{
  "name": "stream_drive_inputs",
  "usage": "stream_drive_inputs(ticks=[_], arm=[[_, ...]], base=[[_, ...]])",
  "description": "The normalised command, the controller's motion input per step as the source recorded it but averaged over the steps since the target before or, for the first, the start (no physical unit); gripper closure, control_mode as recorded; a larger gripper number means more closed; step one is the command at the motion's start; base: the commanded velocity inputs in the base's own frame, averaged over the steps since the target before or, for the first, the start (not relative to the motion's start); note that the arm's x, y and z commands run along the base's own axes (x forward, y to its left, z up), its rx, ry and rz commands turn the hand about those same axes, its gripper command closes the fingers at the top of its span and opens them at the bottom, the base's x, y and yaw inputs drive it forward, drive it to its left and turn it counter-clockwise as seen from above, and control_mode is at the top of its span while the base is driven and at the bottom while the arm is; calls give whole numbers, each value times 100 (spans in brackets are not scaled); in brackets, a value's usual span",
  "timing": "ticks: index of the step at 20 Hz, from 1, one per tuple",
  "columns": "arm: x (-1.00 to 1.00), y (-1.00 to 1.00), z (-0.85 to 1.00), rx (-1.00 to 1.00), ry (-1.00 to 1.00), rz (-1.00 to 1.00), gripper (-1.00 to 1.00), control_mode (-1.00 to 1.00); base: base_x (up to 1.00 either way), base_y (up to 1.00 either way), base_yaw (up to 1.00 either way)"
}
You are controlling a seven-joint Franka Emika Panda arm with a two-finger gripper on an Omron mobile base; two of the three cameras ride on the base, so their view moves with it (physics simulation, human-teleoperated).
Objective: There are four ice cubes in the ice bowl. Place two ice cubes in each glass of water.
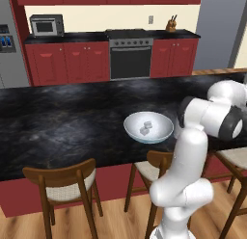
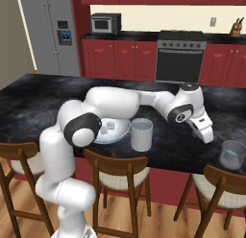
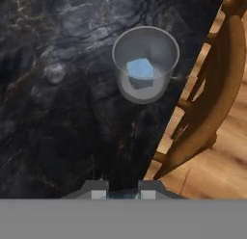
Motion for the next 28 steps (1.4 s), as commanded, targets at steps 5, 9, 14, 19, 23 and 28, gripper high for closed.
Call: stream_drive_inputs(ticks=[5, 9, 14, 19, 23, 28], arm=[[-9, -100, 0, 0, -3, -7, 100, -100], [-1, -99, 0, 0, -8, -3, 100, -100], [0, -45, -2, 0, -11, 0, 100, -100], [0, -2, -20, -7, 0, 0, 100, -100], [14, 7, -36, -16, 0, 0, 100, -100], [31, 9, -47, -16, 0, 0, 100, -100]], base=[[0, 0, 0], [0, 0, 0], [0, 0, 0], [0, 0, 0], [0, 0, 0], [0, 0, 0]])
